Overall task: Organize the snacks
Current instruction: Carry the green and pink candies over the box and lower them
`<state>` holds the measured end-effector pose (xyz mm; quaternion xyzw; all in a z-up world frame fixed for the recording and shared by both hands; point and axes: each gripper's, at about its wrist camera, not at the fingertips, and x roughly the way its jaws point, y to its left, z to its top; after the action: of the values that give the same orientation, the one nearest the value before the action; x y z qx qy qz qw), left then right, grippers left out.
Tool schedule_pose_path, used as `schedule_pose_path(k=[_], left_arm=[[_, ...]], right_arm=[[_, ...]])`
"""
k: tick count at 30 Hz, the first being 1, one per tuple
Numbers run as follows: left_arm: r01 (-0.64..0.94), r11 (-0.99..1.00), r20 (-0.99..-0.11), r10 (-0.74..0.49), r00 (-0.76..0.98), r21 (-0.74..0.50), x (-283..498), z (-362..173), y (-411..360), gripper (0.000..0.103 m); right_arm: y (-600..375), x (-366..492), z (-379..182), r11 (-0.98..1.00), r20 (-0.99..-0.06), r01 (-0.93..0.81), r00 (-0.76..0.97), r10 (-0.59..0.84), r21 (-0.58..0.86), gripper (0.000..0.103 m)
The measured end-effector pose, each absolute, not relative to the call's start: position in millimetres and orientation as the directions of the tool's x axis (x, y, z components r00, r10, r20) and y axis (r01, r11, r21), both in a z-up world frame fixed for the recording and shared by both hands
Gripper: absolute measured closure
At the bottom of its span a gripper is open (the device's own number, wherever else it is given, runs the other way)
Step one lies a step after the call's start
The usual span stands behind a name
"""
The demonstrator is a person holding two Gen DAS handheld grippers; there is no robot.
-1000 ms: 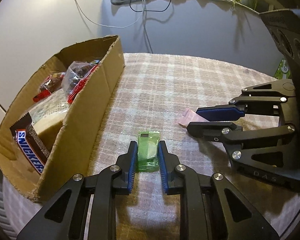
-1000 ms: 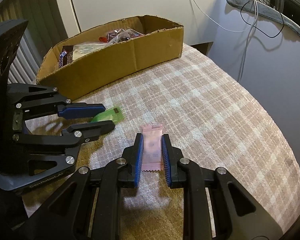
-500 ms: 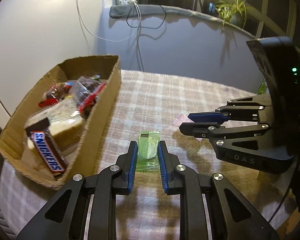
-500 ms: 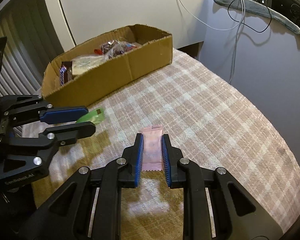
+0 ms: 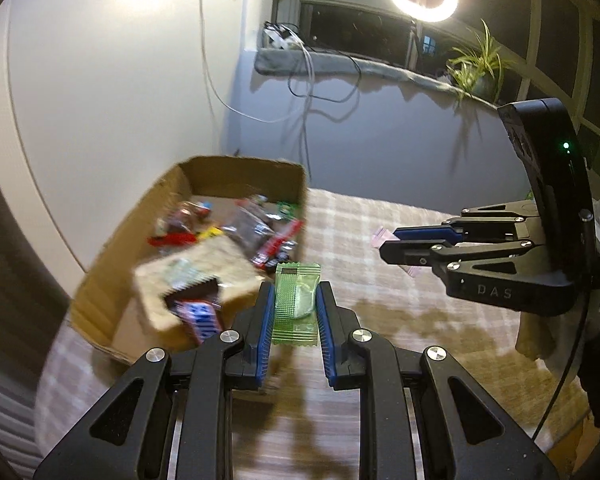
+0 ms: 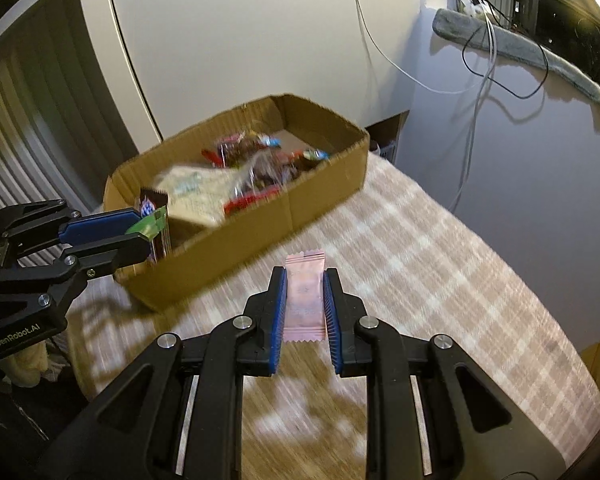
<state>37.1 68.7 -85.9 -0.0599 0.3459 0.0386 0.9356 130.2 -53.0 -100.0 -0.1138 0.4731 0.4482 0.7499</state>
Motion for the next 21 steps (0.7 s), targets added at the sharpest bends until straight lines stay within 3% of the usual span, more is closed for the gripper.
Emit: schedule_pose_path(k=[21], left_arm=[[-0.187,0.976,-0.622,0.078,0.779,-0.112,44.0,-79.6,165.2,0.084]], right_arm=[[51.2,160.9,-87.8,0.572,-0.805,-0.777,0.152,0.573,0.261,0.084]])
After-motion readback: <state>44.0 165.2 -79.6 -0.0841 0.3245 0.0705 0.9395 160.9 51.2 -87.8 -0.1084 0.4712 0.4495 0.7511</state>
